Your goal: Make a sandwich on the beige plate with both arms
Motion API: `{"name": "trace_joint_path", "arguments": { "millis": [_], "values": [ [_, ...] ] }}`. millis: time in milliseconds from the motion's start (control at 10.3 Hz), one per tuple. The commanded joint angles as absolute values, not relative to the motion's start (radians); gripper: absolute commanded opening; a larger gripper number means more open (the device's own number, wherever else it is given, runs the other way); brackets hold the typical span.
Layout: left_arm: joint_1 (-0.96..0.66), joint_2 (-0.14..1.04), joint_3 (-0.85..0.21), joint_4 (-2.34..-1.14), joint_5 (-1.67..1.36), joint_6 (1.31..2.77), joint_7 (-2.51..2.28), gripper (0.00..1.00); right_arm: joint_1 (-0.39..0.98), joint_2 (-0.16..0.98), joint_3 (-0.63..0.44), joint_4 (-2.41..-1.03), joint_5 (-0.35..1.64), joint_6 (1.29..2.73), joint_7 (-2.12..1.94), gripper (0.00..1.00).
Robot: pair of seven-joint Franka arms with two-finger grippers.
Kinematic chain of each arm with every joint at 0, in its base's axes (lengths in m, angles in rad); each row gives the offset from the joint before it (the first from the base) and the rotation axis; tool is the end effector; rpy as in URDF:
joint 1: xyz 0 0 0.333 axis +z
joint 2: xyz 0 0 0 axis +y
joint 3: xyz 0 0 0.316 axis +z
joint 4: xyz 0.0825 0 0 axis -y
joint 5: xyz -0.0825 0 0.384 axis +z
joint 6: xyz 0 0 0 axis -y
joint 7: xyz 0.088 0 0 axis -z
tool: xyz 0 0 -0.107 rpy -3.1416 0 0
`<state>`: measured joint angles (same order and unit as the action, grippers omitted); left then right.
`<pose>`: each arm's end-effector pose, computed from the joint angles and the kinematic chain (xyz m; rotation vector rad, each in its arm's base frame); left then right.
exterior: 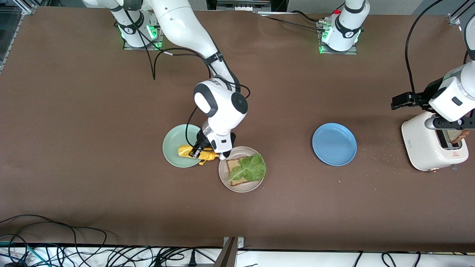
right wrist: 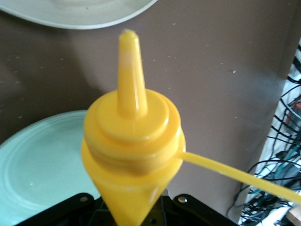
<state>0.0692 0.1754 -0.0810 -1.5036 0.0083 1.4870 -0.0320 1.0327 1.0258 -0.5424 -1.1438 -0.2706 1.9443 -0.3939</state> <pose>0.5929 -0.0023 0.5488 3.1254 0.0312 -0.3002 0.6067 0.4476 0.2297 1.9919 1.3761 -0.0758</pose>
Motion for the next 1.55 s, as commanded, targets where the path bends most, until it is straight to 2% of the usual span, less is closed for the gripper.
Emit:
{"name": "trace_joint_path", "arguments": {
  "millis": [0, 193, 773, 1063, 1256, 1450],
  "values": [
    [0.067, 0.172, -0.081, -1.502, 0.012, 1.488, -0.014, 1.00, 1.038, 1.109, -0.555, -1.043, -0.389, 1.925, -0.295, 0.00],
    [0.067, 0.173, -0.081, -1.502, 0.012, 1.488, -0.014, 1.00, 1.055, 1.123, -0.555, -1.043, -0.460, 1.916, -0.290, 0.00],
    [0.067, 0.175, -0.081, -1.502, 0.012, 1.488, -0.014, 1.00, 1.072, 1.140, -0.555, -1.045, -0.465, 1.910, -0.291, 0.00],
    [0.067, 0.175, -0.081, -1.502, 0.012, 1.488, -0.014, 1.00, 1.059, 1.100, -0.558, -1.045, -0.445, 1.872, -0.397, 0.00],
    [0.067, 0.175, -0.081, -1.502, 0.014, 1.488, -0.014, 1.00, 1.039, 1.039, -0.593, -1.046, -0.297, 1.865, -0.471, 0.00],
    [0.067, 0.175, -0.081, -1.502, 0.014, 1.488, -0.015, 1.00, 0.961, 0.953, -0.601, -1.052, -0.121, 1.823, -0.547, 0.00]
  ]
}}
